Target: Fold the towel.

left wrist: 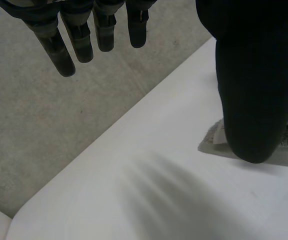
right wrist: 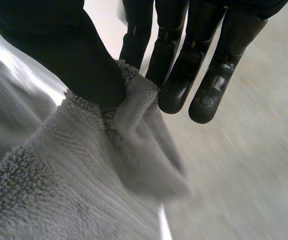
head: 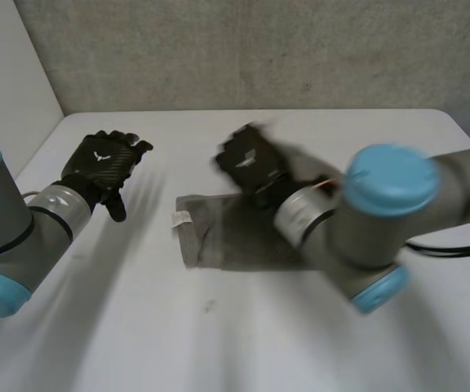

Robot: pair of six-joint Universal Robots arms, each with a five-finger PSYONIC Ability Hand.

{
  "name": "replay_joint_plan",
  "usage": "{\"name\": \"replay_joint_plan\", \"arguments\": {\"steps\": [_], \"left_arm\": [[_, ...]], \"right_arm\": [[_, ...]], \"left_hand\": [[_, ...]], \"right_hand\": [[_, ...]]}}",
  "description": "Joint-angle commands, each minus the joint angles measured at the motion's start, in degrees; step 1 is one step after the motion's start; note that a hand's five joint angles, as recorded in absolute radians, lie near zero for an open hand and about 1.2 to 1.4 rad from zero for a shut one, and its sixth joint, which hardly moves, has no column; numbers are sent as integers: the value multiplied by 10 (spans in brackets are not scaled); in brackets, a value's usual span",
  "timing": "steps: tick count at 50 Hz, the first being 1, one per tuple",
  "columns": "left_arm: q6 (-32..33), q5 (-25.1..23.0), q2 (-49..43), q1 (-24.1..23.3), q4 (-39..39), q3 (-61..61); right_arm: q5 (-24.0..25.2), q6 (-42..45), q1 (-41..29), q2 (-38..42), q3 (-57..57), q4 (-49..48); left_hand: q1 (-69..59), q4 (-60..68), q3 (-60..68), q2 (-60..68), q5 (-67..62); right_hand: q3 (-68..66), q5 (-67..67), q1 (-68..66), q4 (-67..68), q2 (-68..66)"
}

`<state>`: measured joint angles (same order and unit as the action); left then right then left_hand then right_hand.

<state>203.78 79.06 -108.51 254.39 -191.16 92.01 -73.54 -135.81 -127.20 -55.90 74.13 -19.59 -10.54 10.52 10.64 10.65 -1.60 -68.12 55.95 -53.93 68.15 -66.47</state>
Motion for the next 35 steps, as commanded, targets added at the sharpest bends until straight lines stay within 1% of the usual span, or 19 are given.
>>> {"name": "replay_joint_plan", "arguments": {"steps": [1, 3, 6, 7, 8, 9, 10, 11, 14, 16, 17, 19, 20, 22, 25, 27, 33, 34, 35], "left_arm": [[-30, 0, 8, 6, -4, 5], [-40, 0, 8, 7, -8, 7], [-43, 0, 8, 5, -10, 7], [-44, 0, 8, 1, -11, 7], [-44, 0, 8, -3, -12, 7], [-44, 0, 8, -3, -12, 7], [-44, 0, 8, -6, -13, 6], [-45, 0, 7, -10, -13, 4], [-46, 0, 7, -18, -16, 0], [-51, 0, 7, -42, -27, -6], [-51, 0, 7, -42, -27, -6], [-65, 3, 7, -65, -44, -13], [-65, 3, 7, -65, -44, -13], [-86, 3, 0, -84, -51, -19], [-98, 2, -6, -94, -53, -24], [-110, 7, -41, -114, -53, -40], [-106, 15, -97, -132, -49, -59], [-103, 21, -114, -132, -49, -60], [-97, 28, -131, -133, -49, -64]], "right_arm": [[45, 4, -81, 95, -36, -7], [48, 7, -102, 132, -50, -1], [45, 7, -104, 140, -53, 1], [43, 6, -104, 138, -54, 3], [36, 3, -103, 130, -52, 3], [36, 3, -103, 130, -52, 3], [27, -5, -103, 114, -46, 5], [15, -15, -100, 88, -38, 5], [0, -32, -90, 62, -27, 6], [-26, -87, -50, 11, 8, 7], [-27, -87, -50, 11, 8, 7], [-42, -156, -13, -41, 47, 19], [-42, -156, -13, -41, 47, 19], [-45, -216, 22, -71, 79, 54], [-45, -237, 45, -76, 94, 74], [-46, -262, 91, -76, 119, 109], [-42, -261, 141, -69, 161, 126], [-38, -260, 157, -63, 173, 123], [-36, -260, 170, -53, 180, 122]], "left_hand": [[-24, 24, 23, 23, -13], [-25, 26, 24, 24, -15], [-25, 26, 24, 24, -15], [-24, 24, 23, 23, -13], [-24, 24, 23, 23, -13], [-24, 24, 23, 23, -13], [-24, 24, 23, 23, -13], [-25, 26, 24, 24, -15], [-25, 26, 24, 24, -15], [-25, 26, 24, 24, -15], [-25, 26, 24, 24, -15], [-32, 32, 31, 31, -21], [-32, 32, 31, 31, -21], [-42, 42, 41, 41, -31], [-64, 64, 63, 63, -53], [-84, 84, 83, 83, -73], [-89, 89, 88, 88, -79], [-89, 89, 88, 88, -79], [-89, 89, 88, 88, -79]], "right_hand": [[-119, 141, -261, 119, -135], [-119, 141, -261, 119, -135], [-119, 141, -261, 119, -135], [-64, 86, -206, 64, -81], [271, -249, 129, -271, 254], [274, -252, 132, -274, 258], [581, -559, 439, -581, 565], [581, -559, 439, -581, 565], [581, -559, 439, -581, 565], [581, -559, 439, -581, 565], [581, -559, 439, -581, 565], [581, -559, 439, -581, 565], [581, -559, 439, -581, 565], [581, -559, 439, -581, 565], [581, -559, 439, -581, 565], [581, -559, 439, -581, 565], [581, -559, 439, -581, 565], [569, -547, 427, -569, 553], [515, -494, 373, -516, 499]]}}
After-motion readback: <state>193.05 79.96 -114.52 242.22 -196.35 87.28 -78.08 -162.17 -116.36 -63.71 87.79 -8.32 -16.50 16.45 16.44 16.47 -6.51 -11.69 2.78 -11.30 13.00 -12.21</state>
